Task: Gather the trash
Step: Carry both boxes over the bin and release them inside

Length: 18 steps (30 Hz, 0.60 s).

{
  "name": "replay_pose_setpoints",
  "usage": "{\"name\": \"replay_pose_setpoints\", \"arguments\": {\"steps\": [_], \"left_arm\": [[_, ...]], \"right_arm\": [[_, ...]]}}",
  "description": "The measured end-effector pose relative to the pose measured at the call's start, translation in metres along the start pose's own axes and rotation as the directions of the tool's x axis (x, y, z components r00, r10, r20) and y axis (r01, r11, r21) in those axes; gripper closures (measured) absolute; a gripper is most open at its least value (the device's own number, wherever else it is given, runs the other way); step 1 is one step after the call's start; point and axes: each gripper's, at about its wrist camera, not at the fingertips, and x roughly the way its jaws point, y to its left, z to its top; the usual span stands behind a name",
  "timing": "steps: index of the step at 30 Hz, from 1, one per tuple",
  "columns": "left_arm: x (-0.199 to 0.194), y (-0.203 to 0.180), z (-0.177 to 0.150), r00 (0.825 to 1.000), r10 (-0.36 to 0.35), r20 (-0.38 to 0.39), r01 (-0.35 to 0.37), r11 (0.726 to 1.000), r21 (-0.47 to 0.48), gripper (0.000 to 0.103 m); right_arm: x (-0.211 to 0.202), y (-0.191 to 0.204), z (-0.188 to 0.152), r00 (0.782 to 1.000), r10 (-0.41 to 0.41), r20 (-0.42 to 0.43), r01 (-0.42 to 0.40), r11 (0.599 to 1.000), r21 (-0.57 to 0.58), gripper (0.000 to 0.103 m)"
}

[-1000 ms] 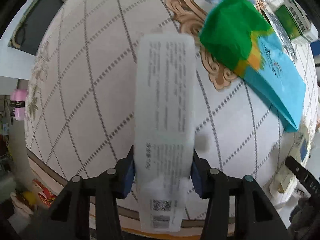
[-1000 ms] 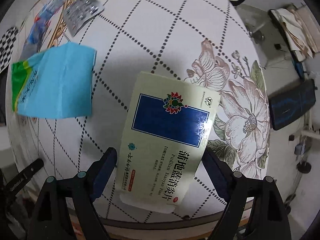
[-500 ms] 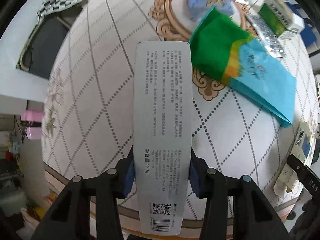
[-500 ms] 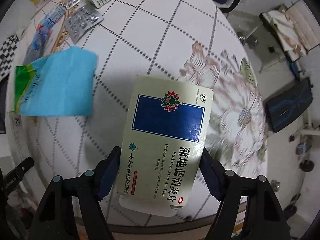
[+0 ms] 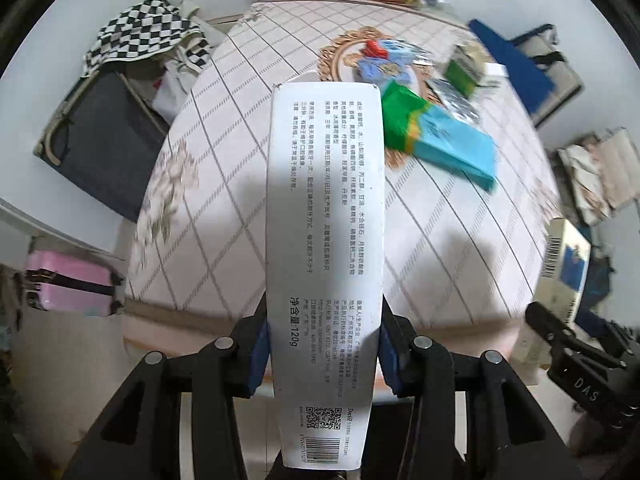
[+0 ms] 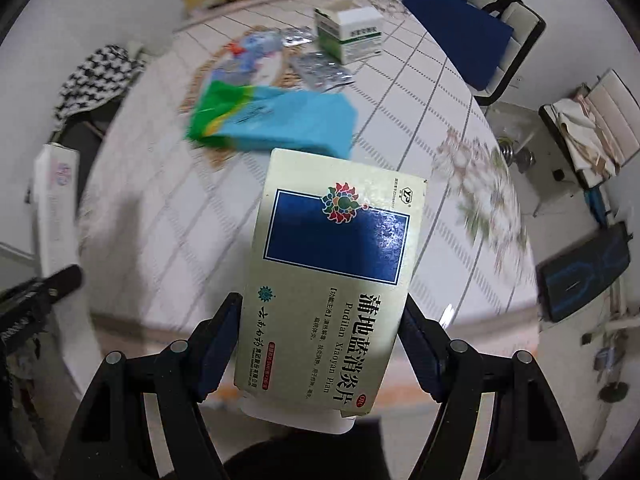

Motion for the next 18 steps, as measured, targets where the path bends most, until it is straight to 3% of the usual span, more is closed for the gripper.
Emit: {"name": "replay_pose_setpoints", "arguments": {"steps": [4, 11, 16, 18], "left_arm": [[-0.015, 0.019, -0.049, 0.998, -0.056, -0.014, 0.057, 0.997, 0.05, 0.061], [0.009, 0.047, -0.14, 0.971, -0.148, -0.19, 0.151, 0.988, 0.002, 0.061], [0.066, 0.045, -0.184, 0.937, -0.172, -0.305, 0.177, 0.984, -0.011, 0.061], [0.11, 0.043, -0.2, 0.922, -0.167, -0.35, 0.173, 0.985, -0.014, 0.061]], "right_arm": [[-0.027, 0.017, -0.074, 0.999, 0.043, -0.011, -0.042, 0.997, 0.065, 0.026], [-0.023, 0.017, -0.19, 0.979, 0.083, -0.185, -0.057, 0.988, 0.143, 0.026], [0.032, 0.01, -0.251, 0.945, 0.134, -0.3, -0.075, 0.977, 0.199, 0.026], [0.066, 0.007, -0.268, 0.933, 0.138, -0.333, -0.071, 0.976, 0.205, 0.026]]}}
